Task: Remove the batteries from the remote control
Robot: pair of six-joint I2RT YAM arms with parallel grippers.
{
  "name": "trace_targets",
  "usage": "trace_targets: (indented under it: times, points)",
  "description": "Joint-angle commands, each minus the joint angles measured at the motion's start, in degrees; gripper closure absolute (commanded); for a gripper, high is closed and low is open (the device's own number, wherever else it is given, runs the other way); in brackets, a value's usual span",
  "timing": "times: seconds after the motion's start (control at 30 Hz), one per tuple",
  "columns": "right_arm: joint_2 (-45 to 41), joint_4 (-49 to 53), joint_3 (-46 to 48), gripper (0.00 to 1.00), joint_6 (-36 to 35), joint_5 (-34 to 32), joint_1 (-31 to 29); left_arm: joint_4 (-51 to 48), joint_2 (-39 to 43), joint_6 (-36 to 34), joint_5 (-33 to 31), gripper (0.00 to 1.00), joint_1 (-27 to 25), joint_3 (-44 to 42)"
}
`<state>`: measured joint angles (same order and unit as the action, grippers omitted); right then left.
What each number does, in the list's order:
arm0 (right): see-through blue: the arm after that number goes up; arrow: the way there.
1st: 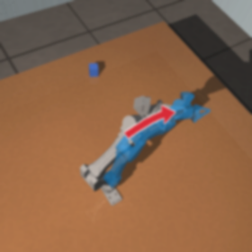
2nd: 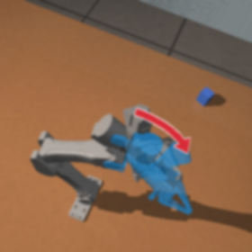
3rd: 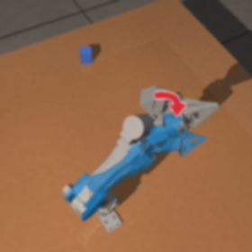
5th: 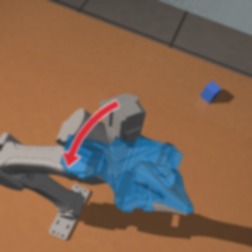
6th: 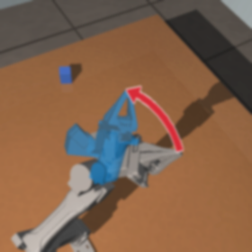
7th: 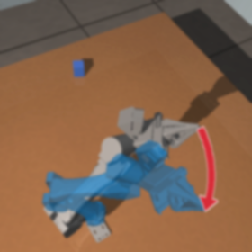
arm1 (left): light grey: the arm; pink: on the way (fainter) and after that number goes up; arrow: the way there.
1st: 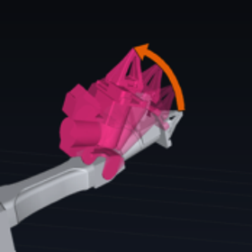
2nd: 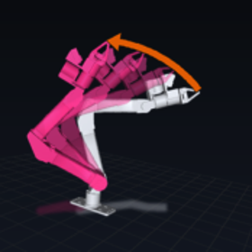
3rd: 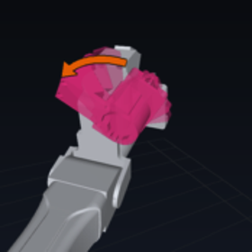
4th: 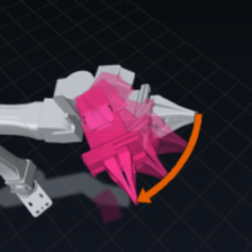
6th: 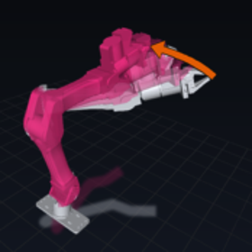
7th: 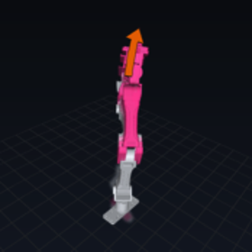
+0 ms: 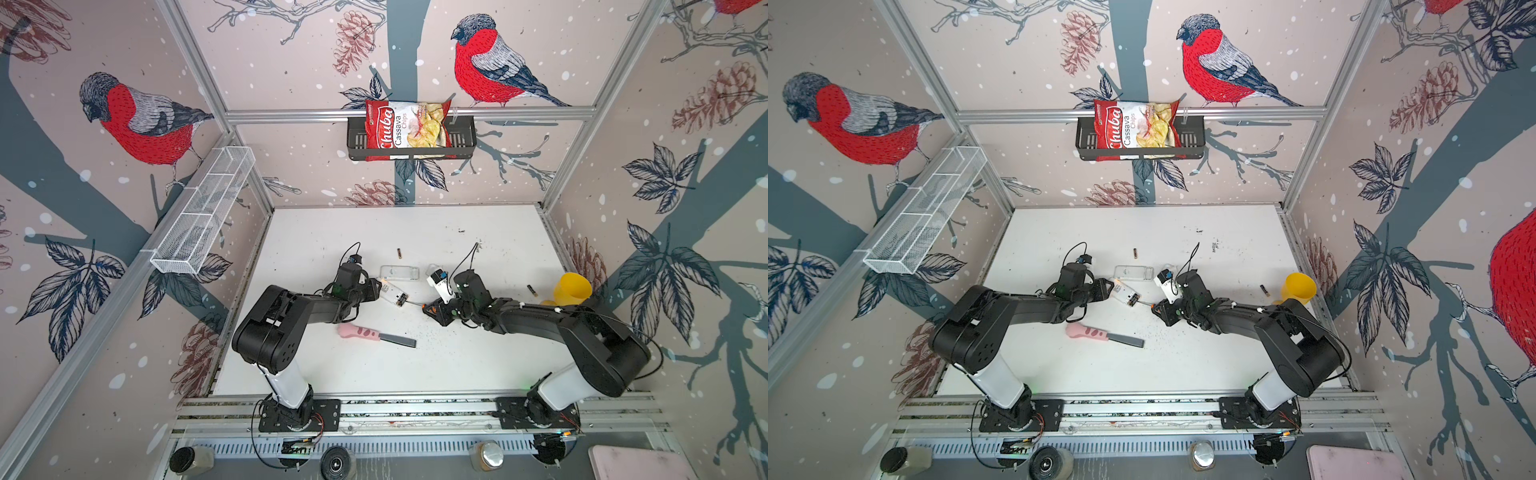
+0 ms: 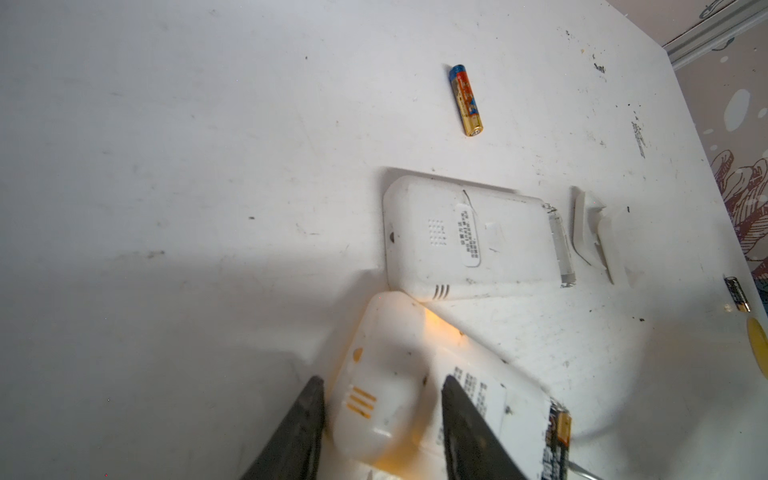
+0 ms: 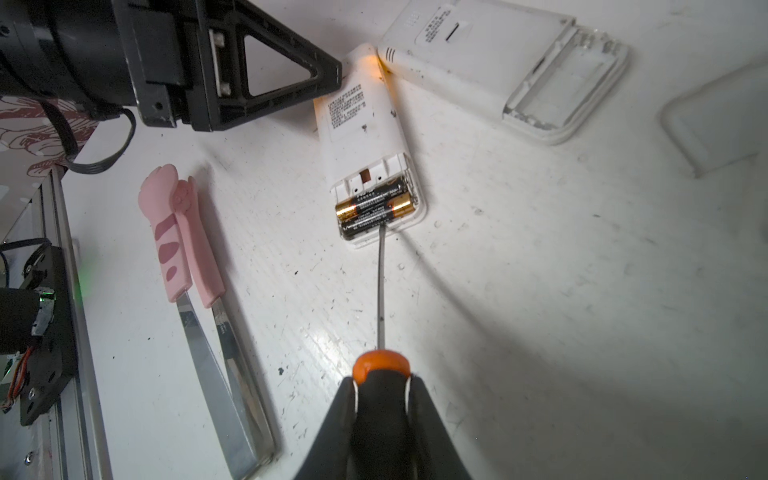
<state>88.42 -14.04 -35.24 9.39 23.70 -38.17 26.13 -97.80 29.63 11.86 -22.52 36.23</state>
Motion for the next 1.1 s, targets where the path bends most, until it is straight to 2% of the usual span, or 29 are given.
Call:
trace_targets:
  times: [0.0,0.13,0.33,0.47,0.67,0.87,0.97,1.07]
  points:
    - [-1.18,-1.13,-0.81,1.0,0.37,-0.85,-0.07,-3.9,0.37,0.43,3.36,0.54,0.01,-0.53]
    - [-2.63,1.86,-2.04,1.0,-0.22,-1.78,-0.1,-4.26,1.48,0.49,3.23,0.51,-0.06,-0.56]
    - [-5.46,2.58,-1.86,1.0,0.27,-0.98,1.1,-3.74,6.3,1.41,0.16,0.3,0.0,-2.79]
    - [-7.52,-1.16,-0.37,1.0,1.35,5.18,3.21,-1.07,11.69,2.7,-1.51,0.19,0.04,-6.01]
    - [-11.18,-10.65,1.97,1.0,3.75,17.49,5.12,2.81,23.8,4.84,-5.27,0.14,0.55,-12.11]
    - [-12.4,-14.38,1.24,1.0,4.5,25.4,5.93,6.0,34.89,4.58,-11.49,0.06,0.6,-18.03]
    - [-12.64,-14.74,1.01,1.0,4.0,27.58,5.92,6.8,36.49,4.49,-11.79,0.04,0.59,-19.2]
    - [-13.78,-13.54,1.3,1.0,2.59,27.0,5.75,5.81,34.9,3.51,-10.6,0.04,0.61,-17.89]
